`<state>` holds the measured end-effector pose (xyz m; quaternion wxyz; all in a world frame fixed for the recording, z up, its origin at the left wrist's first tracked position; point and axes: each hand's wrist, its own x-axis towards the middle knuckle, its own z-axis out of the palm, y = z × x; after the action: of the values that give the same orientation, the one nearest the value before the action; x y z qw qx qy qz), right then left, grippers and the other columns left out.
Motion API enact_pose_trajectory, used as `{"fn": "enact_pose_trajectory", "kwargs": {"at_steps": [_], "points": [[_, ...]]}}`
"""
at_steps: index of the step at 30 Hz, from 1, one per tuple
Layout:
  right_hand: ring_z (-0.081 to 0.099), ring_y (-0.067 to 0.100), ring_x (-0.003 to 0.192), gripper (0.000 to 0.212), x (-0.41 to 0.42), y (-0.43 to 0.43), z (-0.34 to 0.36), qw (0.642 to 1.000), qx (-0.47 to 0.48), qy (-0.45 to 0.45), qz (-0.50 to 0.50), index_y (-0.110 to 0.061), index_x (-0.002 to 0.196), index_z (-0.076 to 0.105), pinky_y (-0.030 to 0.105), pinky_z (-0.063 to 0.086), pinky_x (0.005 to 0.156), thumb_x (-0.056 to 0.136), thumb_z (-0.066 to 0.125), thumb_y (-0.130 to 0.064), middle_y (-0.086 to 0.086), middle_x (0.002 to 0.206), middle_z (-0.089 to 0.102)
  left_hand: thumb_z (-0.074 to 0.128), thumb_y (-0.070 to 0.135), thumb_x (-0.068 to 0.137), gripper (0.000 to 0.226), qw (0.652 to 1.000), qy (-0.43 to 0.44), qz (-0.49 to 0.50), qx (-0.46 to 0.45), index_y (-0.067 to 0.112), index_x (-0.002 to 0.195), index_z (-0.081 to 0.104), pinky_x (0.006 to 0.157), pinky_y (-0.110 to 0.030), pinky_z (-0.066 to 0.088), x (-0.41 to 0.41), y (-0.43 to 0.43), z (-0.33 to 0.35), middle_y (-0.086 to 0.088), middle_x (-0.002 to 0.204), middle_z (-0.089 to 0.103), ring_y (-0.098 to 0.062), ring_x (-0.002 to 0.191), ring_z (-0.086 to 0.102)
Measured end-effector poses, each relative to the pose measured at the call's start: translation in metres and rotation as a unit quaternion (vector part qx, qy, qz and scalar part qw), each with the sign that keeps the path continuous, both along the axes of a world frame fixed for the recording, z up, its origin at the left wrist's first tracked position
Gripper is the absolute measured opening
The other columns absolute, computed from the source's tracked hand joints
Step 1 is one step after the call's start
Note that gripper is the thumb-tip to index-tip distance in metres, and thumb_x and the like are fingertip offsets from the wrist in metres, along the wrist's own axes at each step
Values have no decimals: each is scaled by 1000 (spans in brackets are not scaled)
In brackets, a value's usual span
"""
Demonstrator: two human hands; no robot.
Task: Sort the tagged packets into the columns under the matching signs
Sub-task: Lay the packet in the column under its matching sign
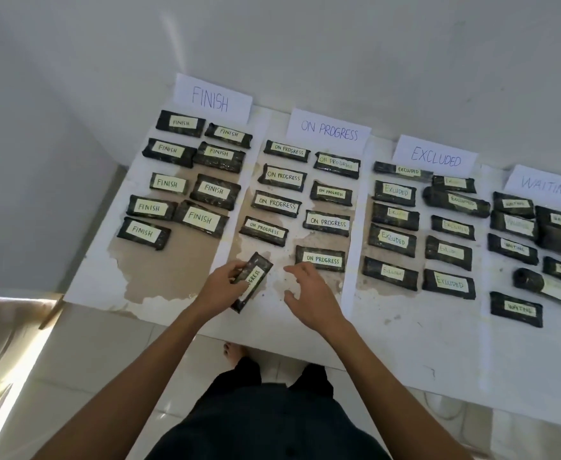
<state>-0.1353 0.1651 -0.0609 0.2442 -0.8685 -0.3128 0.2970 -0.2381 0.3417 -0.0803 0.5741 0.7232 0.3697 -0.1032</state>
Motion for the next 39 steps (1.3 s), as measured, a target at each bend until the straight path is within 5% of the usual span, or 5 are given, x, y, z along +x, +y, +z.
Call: {"fn": "enact_pose_trajectory", "kwargs": {"at_steps": [12, 17, 28, 34, 39], "points": [[53, 11, 102, 69, -11, 17, 21, 996, 66, 59, 2, -33, 140, 38, 26, 51, 82, 80, 72, -26, -8, 132, 40, 53, 2, 87, 37, 996, -23, 11, -89, 17, 119, 63, 67, -19, 48, -13, 9, 31, -1, 108, 64, -10, 94, 60], [47, 18, 117, 65, -14, 26, 20, 990, 10, -76, 118, -23, 139, 42, 35, 45, 99, 80, 71, -27, -4, 136, 41, 65, 4, 83, 39, 994, -51, 11, -98, 16, 119, 61, 67, -21, 57, -12, 15, 33, -7, 106, 63, -16, 92, 63], [51, 24, 99, 50, -8, 36, 4, 975, 5, -189, 119, -12, 123, 55, 35, 48, 82, 77, 70, -25, 7, 114, 56, 66, 14, 85, 42, 992, -45, 97, -64, 19, 125, 53, 67, -24, 50, 9, 16, 14, -6, 111, 59, -18, 95, 59], [48, 30, 105, 44, 13, 66, -19, 976, -66, -177, 107, -8, 119, 56, 38, 44, 86, 79, 67, -20, 12, 116, 54, 63, 11, 80, 51, 932, -65, -95, 343, 17, 129, 50, 87, -39, 48, 23, 25, -10, -9, 124, 48, -27, 106, 52], [45, 30, 112, 45, 20, 88, -41, 970, -116, -184, 112, -10, 123, 54, 39, 41, 91, 81, 65, -19, 11, 121, 53, 68, 7, 73, 45, 860, -34, -257, 439, 19, 116, 62, 71, -43, 51, 29, 26, -23, -12, 116, 59, -33, 93, 59]]}}
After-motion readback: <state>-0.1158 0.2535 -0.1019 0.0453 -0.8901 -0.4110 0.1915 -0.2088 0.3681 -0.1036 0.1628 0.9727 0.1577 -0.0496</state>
